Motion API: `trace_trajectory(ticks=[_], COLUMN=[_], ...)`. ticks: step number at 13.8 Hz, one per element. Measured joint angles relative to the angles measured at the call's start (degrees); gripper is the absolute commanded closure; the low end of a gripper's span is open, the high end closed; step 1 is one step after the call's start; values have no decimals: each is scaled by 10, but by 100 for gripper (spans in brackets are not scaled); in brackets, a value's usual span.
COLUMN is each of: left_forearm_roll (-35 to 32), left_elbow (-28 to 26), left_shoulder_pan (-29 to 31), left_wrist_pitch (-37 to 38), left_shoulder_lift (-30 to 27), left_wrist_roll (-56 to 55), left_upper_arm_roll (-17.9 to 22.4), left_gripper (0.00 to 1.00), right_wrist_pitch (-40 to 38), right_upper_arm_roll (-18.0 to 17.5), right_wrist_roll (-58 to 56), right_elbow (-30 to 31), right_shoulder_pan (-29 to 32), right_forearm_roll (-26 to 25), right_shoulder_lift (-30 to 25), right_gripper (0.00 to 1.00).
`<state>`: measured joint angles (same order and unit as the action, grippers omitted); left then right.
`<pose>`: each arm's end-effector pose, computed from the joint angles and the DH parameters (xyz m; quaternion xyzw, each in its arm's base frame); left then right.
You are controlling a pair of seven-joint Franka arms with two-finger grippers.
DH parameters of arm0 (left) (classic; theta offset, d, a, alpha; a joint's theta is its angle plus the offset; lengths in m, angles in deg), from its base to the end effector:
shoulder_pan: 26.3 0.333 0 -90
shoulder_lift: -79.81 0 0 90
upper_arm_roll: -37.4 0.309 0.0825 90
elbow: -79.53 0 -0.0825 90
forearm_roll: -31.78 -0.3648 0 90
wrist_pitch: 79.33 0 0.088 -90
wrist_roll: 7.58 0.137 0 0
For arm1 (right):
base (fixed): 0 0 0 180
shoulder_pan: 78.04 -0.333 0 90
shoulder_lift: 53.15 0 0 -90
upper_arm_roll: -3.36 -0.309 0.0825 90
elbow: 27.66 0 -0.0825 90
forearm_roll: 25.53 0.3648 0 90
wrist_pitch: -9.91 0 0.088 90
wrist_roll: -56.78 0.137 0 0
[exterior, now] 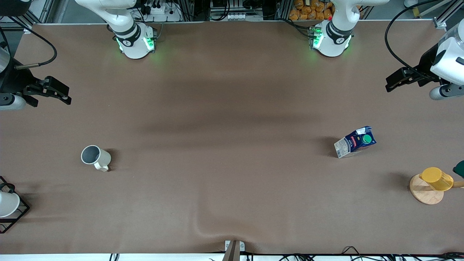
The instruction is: Place milk next to cup
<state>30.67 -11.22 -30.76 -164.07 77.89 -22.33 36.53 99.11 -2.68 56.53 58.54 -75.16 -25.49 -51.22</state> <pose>0.5112 -0.0450 0.5916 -0.9959 -0.0826 0.0334 0.0160 0.5445 0.0292 0.5982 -0.9995 -0.0297 -0.0094 0.0024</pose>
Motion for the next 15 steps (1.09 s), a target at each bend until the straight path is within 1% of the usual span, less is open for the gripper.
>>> trace_trajectory(ticks=[9, 11, 13, 15], left_forearm_roll=[0, 0, 0, -1], left_elbow=[4, -13, -48, -78], left_shoulder_pan=[2, 2, 4, 20], left_wrist_pitch=[-2, -39, -103, -165], left_shoulder_lift=[1, 8, 21, 48], left_wrist_roll=[1, 1, 1, 2], left_upper_arm_roll=[1, 1, 1, 1], left_gripper=[0, 0, 0, 0], right_wrist_pitch=[0, 0, 2, 8], right_upper_arm_roll=[2, 5, 7, 8], right_wrist_roll=[0, 0, -5, -46], right_elbow=[0, 0, 0, 0], right_shoulder_pan=[2, 3, 8, 23], right_forearm_roll=[0, 0, 0, 0], right_shoulder_lift=[0, 1, 8, 25], right_gripper=[0, 0, 0, 0])
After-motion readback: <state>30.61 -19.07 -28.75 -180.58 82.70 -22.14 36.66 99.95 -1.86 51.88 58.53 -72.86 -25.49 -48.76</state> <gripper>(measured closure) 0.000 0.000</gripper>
